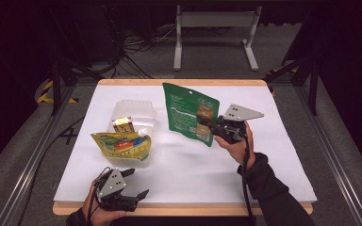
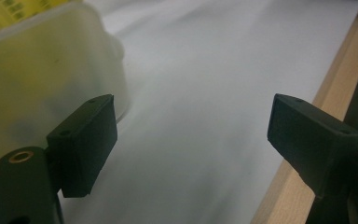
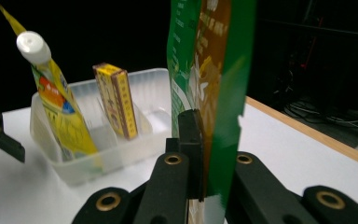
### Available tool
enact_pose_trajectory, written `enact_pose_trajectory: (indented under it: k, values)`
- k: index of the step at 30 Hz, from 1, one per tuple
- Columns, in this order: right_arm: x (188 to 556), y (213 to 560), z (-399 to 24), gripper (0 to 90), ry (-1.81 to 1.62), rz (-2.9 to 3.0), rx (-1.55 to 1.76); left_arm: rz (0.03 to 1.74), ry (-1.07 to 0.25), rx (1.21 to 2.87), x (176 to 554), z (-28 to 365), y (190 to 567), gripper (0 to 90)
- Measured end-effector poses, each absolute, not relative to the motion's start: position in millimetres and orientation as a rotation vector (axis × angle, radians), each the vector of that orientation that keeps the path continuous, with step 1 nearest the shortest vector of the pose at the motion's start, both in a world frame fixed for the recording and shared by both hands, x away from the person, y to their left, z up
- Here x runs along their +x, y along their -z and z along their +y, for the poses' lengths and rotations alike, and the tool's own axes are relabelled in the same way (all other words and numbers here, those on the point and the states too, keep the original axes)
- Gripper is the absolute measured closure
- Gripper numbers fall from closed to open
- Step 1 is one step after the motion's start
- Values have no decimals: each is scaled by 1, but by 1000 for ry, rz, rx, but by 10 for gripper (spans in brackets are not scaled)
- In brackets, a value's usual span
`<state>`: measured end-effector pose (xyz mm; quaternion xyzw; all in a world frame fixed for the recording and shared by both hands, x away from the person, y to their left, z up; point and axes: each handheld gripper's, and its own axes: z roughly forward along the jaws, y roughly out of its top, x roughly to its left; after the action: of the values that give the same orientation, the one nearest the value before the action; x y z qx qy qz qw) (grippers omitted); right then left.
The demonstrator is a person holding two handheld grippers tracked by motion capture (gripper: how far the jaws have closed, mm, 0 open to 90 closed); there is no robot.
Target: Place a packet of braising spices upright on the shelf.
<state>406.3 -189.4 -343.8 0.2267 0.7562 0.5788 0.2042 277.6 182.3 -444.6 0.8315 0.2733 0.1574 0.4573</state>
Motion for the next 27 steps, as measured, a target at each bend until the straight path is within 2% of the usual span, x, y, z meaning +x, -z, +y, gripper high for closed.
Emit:
enact_pose_trajectory:
  k: [13,27]
  values:
    - [445,342,-117,895,-1660,2092,663,742,-445,2001,280,199,445,157]
    - [473,337,-79,895,-1683,2085,717,775,-453,1962,280,209,444,126]
